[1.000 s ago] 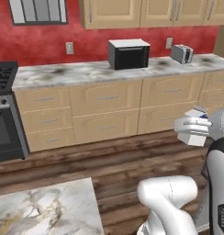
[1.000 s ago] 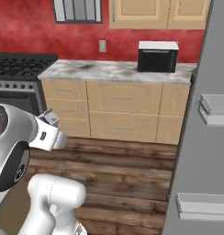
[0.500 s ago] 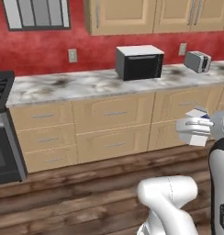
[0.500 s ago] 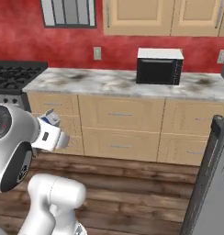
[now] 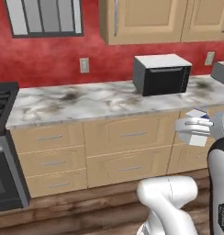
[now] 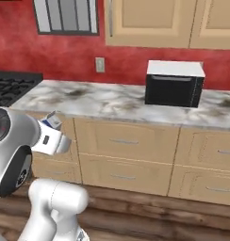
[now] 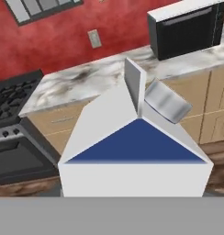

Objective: Take a sugar cube from the saucer and place it inside the coffee. Then, grab milk from the fridge and place it next to the coffee on the counter to sweeten the coffee.

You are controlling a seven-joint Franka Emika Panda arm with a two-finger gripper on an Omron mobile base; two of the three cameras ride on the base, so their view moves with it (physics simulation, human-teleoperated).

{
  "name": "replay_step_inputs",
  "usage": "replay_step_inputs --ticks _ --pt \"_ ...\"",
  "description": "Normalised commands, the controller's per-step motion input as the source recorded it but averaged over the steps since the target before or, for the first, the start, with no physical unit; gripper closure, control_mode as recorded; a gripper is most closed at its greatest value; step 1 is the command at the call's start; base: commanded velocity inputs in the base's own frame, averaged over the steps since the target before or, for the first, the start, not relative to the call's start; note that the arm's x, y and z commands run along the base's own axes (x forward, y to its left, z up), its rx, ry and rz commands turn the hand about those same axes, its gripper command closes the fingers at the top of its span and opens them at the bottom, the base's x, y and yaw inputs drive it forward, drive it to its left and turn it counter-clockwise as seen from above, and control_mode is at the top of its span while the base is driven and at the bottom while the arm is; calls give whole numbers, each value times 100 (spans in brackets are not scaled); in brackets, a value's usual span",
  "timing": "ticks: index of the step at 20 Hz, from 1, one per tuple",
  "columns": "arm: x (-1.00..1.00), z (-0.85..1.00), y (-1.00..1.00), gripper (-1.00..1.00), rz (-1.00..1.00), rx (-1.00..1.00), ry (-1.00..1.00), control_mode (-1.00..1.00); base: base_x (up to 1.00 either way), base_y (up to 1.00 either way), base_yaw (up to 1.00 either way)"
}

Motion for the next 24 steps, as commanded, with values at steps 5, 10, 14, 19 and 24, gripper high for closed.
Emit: replay_step_inputs --ticks 5,10,14,19,24 --pt "0 0 0 100 0 0 0 100 58 0 85" --pt "0 0 0 100 0 0 0 100 47 0 90" --pt "0 0 0 100 0 0 0 100 48 0 90" --pt "0 0 0 100 0 0 0 100 70 0 83" --pt "0 0 0 100 0 0 0 100 100 -2 60"
